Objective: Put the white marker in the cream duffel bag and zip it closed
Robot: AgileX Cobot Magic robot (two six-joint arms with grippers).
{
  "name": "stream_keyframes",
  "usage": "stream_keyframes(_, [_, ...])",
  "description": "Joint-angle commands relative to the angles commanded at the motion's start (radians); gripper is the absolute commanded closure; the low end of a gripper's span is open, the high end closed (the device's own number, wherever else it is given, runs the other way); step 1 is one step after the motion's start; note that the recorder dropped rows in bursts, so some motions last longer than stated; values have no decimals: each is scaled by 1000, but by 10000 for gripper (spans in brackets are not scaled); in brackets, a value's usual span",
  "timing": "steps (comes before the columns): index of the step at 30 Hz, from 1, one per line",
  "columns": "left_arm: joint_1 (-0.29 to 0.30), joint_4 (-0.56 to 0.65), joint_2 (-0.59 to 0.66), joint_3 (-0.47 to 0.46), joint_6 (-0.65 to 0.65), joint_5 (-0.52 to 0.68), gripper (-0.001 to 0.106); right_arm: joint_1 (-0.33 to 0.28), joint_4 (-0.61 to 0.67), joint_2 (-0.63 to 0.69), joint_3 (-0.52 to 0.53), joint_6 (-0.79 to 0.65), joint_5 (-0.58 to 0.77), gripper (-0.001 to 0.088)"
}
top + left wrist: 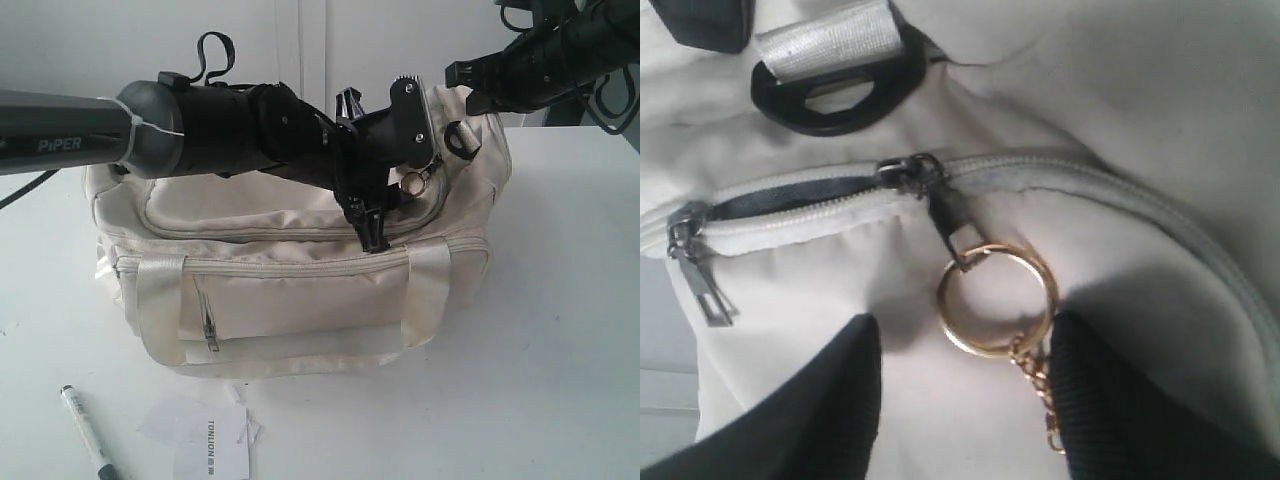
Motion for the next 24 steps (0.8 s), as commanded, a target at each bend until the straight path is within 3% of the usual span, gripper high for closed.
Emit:
stream_keyframes(1, [0,0,0,0,0,5,797,0,0,0,0,0,0,868])
stream_keyframes(2, [0,0,0,0,0,9,950,0,0,0,0,0,0,868])
stream_keyframes(4, [0,0,-3,0,0,9,1053,0,0,0,0,0,2,868])
stream_keyframes(18, [0,0,-109,0,-126,191,1048,0,0,0,0,0,0,868])
stream_keyframes(20, [0,0,-101,0,-128,180,963,0,0,0,0,0,0,868])
stream_keyframes(24, [0,5,-78,0,-96,131,582,0,0,0,0,0,0,868])
